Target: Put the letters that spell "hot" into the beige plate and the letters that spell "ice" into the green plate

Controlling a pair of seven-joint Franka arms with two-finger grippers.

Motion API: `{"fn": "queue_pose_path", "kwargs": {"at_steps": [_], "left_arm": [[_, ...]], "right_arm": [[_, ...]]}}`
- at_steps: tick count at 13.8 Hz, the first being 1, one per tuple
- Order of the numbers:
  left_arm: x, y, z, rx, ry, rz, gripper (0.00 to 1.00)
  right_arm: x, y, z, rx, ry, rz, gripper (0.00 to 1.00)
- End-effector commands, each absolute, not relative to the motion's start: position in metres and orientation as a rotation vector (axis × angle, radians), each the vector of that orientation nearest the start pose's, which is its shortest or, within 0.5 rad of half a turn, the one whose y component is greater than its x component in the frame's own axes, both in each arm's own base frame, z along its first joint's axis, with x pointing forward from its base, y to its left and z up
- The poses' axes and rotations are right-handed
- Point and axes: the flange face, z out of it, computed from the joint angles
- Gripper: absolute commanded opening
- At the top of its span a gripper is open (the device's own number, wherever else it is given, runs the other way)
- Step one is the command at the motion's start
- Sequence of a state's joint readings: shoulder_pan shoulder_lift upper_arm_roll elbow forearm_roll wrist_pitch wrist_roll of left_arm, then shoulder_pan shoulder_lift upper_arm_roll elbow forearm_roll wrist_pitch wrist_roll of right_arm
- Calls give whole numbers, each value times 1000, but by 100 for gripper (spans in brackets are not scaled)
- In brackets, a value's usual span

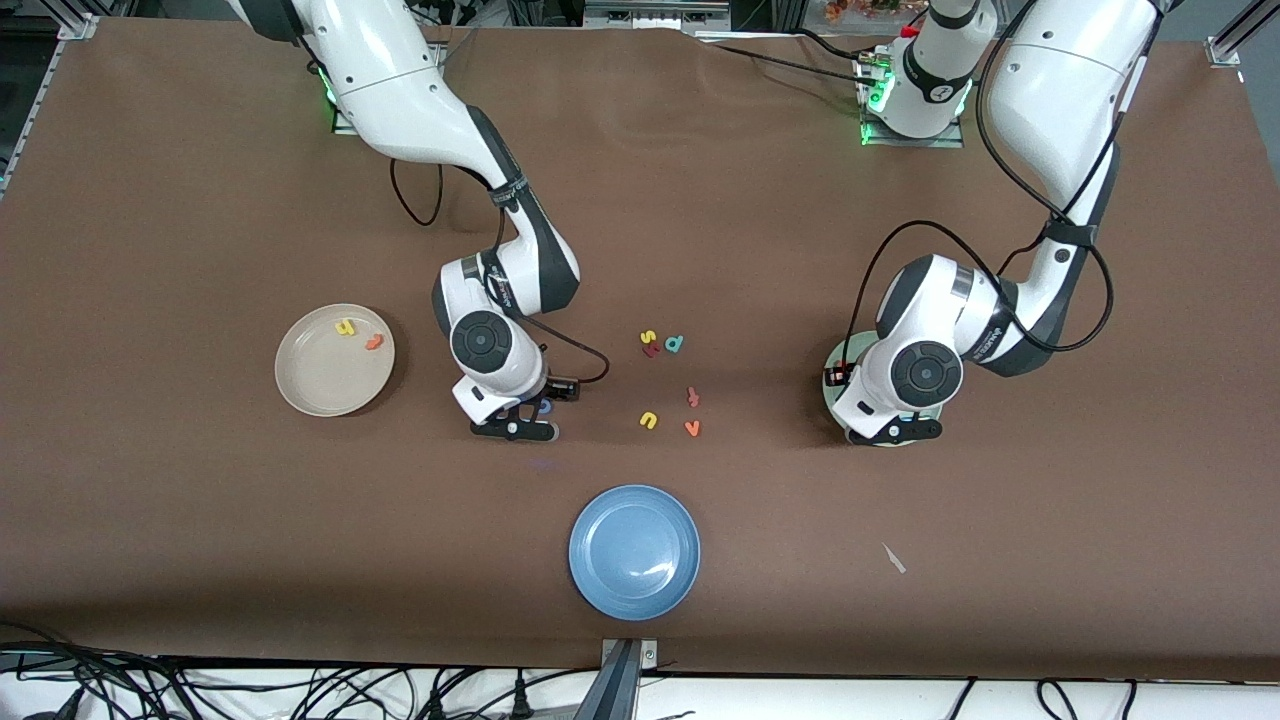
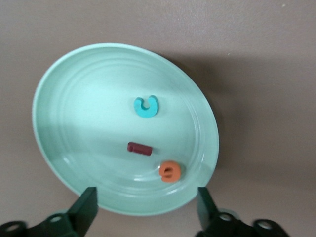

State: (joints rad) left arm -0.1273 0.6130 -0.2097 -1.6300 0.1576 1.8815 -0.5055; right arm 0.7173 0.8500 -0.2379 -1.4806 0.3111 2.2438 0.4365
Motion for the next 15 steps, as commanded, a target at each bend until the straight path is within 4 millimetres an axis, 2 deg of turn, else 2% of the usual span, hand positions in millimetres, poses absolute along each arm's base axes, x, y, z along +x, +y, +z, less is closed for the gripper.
{"fn": "queue_pose_path", "kwargs": {"at_steps": [1,4,6,8,9,10,12,13,14,15], "left_arm": [[610,-198,308,-2928,-124,412,100],[606,-211,373,-2970,-104,277,100],[613,-207,412,-2973,-125,257,100],[615,-205,451,-2984,-159,307,100],[617,-198,468,-2994,-171,321,100],[614,-193,489,-3021,-83,302,100],[604,-163,524,-3051,138,259,100],[597,-140,541,-3076,151,244,100],[582,-119,554,-3080,160,232,100],[563,-112,569,-3071,217,205,100]], "right_arm": [[620,354,170,-3097,122,133,61],[622,352,170,-3096,125,130,53],[622,353,171,-3095,124,126,51],[622,353,171,-3095,124,126,43],[622,354,172,-3093,126,120,42],[622,354,172,-3093,128,120,41],[622,353,171,-3093,134,120,32],[622,354,172,-3092,136,118,32],[622,354,172,-3090,141,119,30],[622,354,172,-3086,143,121,30]]}}
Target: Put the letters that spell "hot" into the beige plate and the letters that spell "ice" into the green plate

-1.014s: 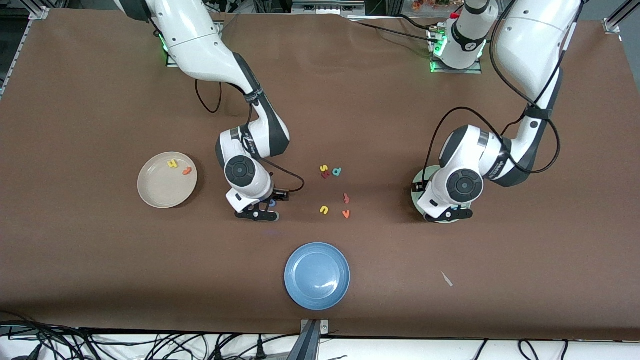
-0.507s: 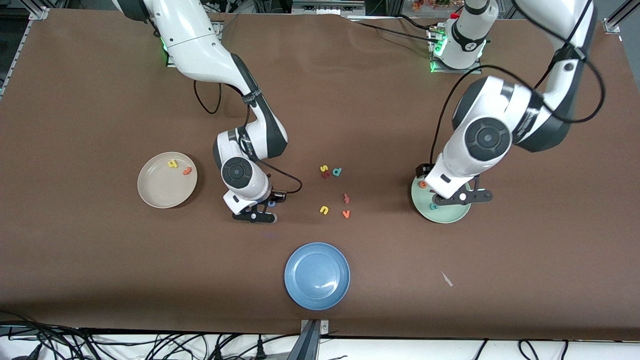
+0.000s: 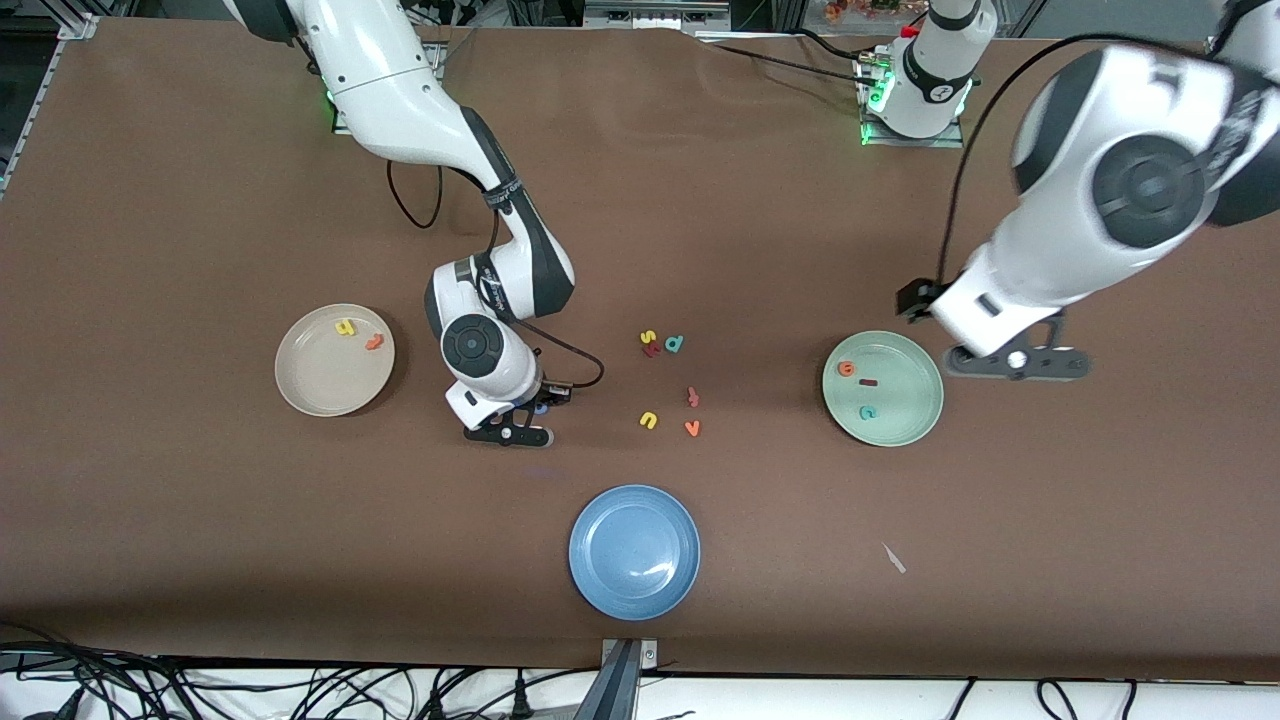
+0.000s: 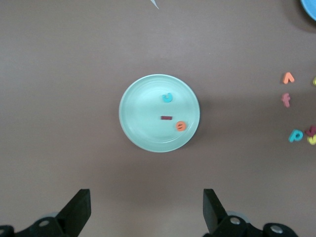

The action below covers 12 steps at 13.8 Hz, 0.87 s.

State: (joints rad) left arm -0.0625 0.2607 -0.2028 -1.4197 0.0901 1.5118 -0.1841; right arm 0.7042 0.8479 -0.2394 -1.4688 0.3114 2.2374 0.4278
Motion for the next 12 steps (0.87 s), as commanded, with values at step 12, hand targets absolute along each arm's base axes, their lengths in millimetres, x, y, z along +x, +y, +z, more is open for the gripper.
{"fn": "queue_pose_path", "kwargs": {"at_steps": [12], "left_arm": [[546,-65,607,-3137,103,58,100]], "right_arm": [[624,358,179,-3079,143,115,38]]}}
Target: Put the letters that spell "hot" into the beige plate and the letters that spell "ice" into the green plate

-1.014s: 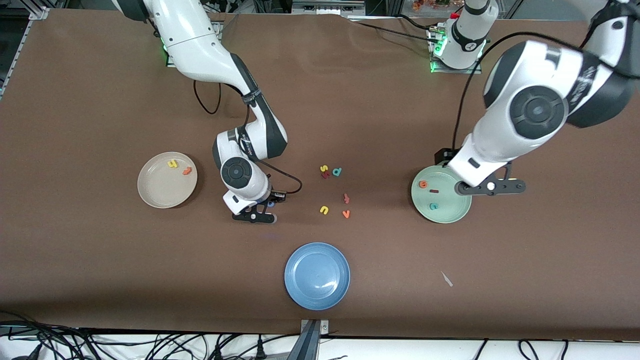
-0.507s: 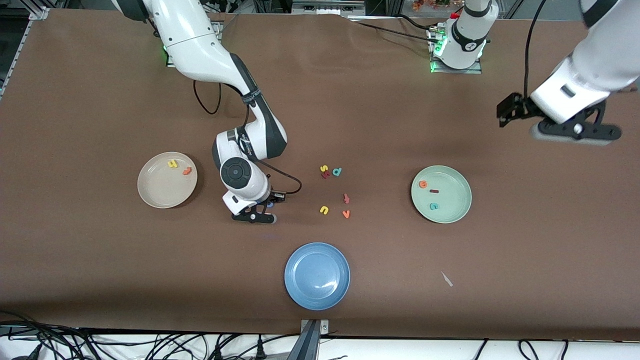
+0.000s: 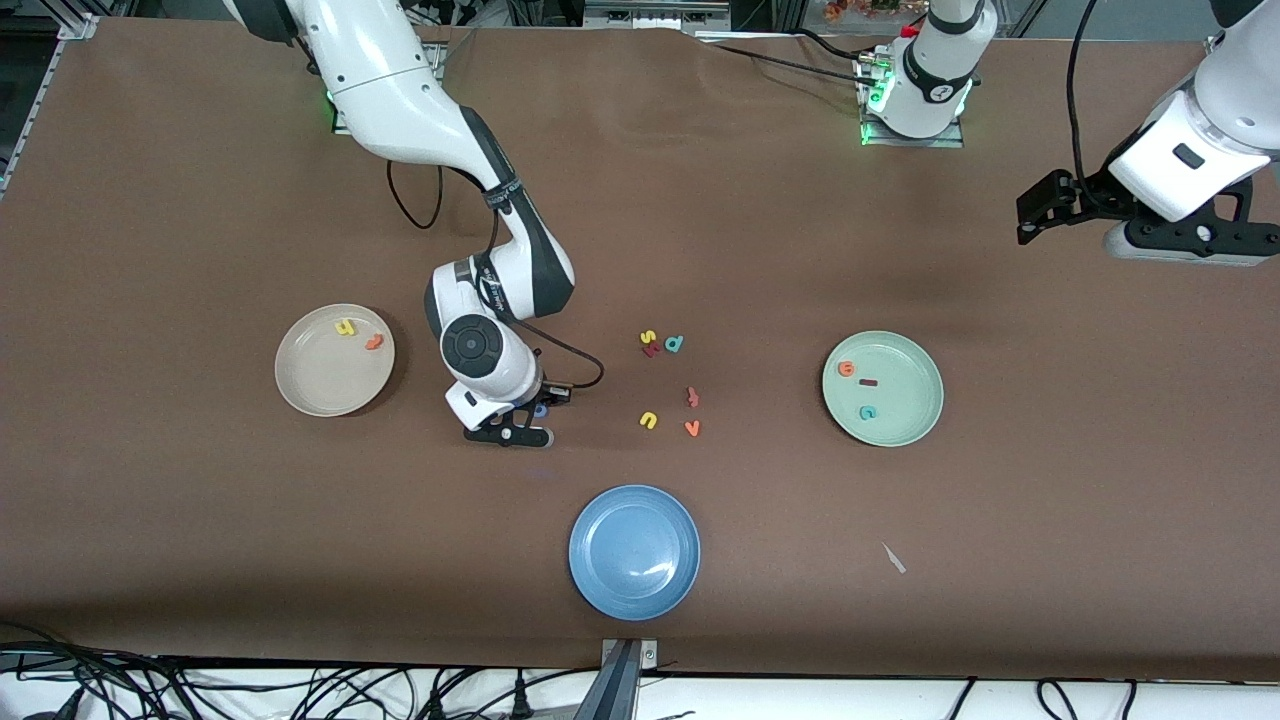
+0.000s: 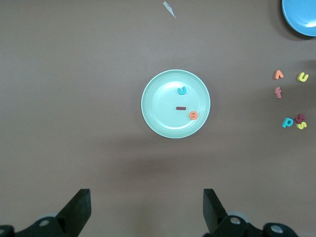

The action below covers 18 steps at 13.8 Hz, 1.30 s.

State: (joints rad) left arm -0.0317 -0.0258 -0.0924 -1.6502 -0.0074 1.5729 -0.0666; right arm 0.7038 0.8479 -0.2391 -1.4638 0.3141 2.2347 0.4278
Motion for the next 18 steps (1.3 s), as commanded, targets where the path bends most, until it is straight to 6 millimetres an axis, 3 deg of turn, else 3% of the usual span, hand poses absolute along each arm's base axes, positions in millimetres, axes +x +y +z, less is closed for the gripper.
{"fn": "queue_pose_path", "kwargs": {"at_steps": [1,3,4,18], "left_arm": [[548,-68,606,-3119,113,60,100],[550,-68,610,-3107,117,48,100],[550,-67,610,-3081,122,44,100],[551,-61,615,-3086,112,31,100]], "right_arm": [[624,358,180,-3080,139,112,61],[624,358,180,-3079,139,112,76],[625,358,180,-3079,141,112,79],[639,343,185,-3071,109,86,73]]}}
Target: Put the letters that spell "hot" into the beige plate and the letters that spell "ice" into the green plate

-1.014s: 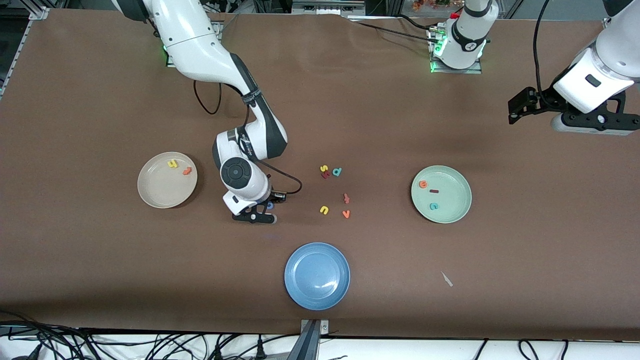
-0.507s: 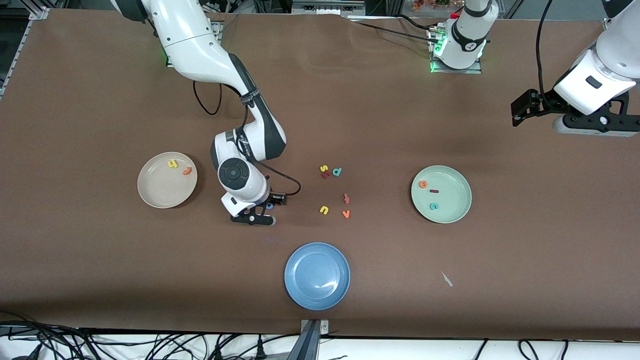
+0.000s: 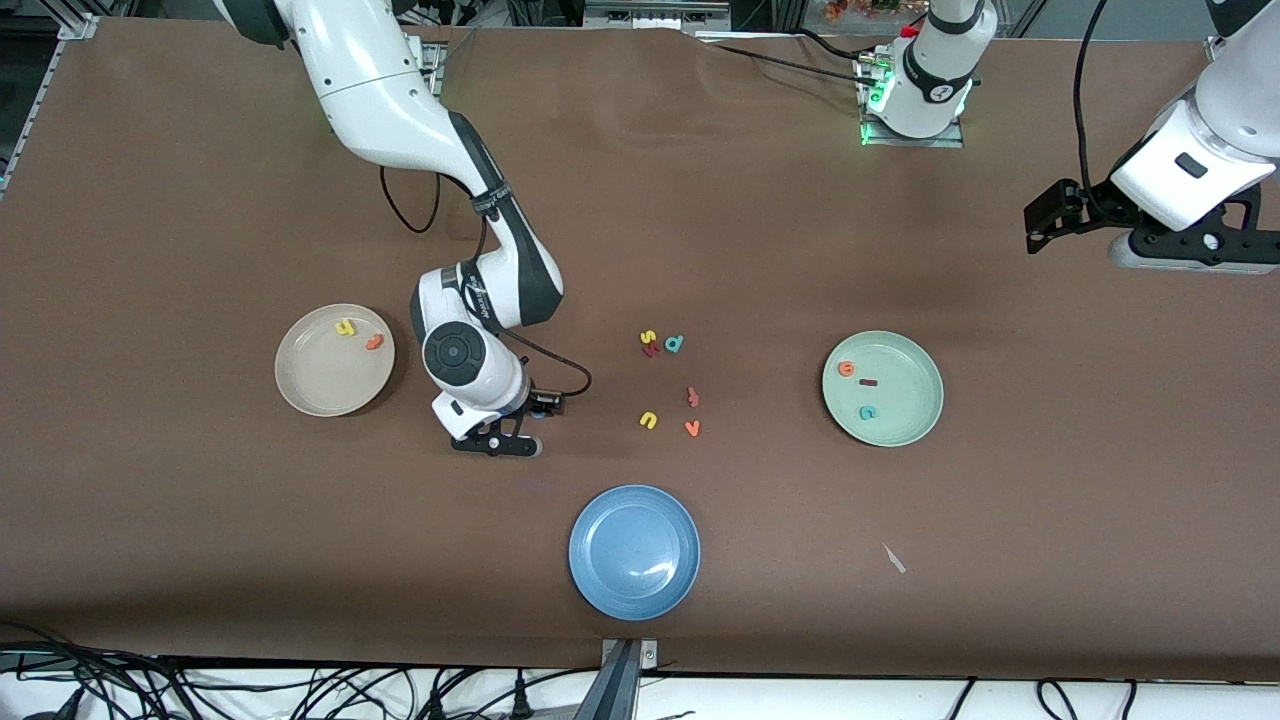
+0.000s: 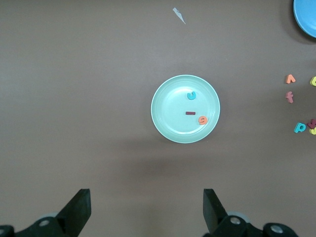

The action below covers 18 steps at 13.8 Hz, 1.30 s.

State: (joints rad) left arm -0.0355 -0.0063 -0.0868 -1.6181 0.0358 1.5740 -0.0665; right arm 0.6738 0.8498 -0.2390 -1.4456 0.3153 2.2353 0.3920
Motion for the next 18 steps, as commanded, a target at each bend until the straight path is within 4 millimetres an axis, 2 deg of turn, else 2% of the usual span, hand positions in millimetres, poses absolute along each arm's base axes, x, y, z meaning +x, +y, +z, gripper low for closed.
{"fn": "queue_pose_path", "kwargs": {"at_steps": [1,6,10,18], "left_arm": [[551,-63,615,-3086,119,29,100],[551,-65,617,-3087,126,24,100],[551,-62,617,-3084,126,22,100],[552,-57,617,-3086,109,22,100]], "right_arm": [[639,343,184,-3070,110,84,73],[633,350,172,-3070,100,105,70],[633,350,172,-3069,96,106,63],[636,347,174,-3064,105,87,59]]}}
